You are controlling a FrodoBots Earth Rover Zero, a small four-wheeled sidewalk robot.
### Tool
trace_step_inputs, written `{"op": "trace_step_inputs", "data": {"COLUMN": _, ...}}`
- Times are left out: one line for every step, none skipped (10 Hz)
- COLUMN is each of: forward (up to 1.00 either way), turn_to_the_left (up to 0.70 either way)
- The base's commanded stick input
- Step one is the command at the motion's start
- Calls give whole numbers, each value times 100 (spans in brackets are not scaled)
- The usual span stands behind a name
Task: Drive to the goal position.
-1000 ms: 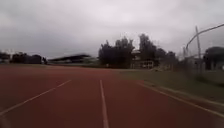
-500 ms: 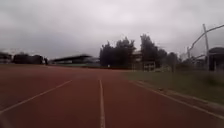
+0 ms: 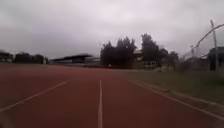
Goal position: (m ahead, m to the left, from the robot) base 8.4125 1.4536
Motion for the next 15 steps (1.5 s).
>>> {"op": "trace_step_inputs", "data": {"forward": 70, "turn_to_the_left": 0}}
{"op": "trace_step_inputs", "data": {"forward": 70, "turn_to_the_left": 0}}
{"op": "trace_step_inputs", "data": {"forward": 70, "turn_to_the_left": 0}}
{"op": "trace_step_inputs", "data": {"forward": 70, "turn_to_the_left": 0}}
{"op": "trace_step_inputs", "data": {"forward": 70, "turn_to_the_left": 0}}
{"op": "trace_step_inputs", "data": {"forward": 70, "turn_to_the_left": 0}}
{"op": "trace_step_inputs", "data": {"forward": 70, "turn_to_the_left": 0}}
{"op": "trace_step_inputs", "data": {"forward": 70, "turn_to_the_left": 0}}
{"op": "trace_step_inputs", "data": {"forward": 70, "turn_to_the_left": 0}}
{"op": "trace_step_inputs", "data": {"forward": 70, "turn_to_the_left": 0}}
{"op": "trace_step_inputs", "data": {"forward": 70, "turn_to_the_left": 0}}
{"op": "trace_step_inputs", "data": {"forward": 70, "turn_to_the_left": 0}}
{"op": "trace_step_inputs", "data": {"forward": 70, "turn_to_the_left": 0}}
{"op": "trace_step_inputs", "data": {"forward": 70, "turn_to_the_left": 0}}
{"op": "trace_step_inputs", "data": {"forward": 70, "turn_to_the_left": 0}}
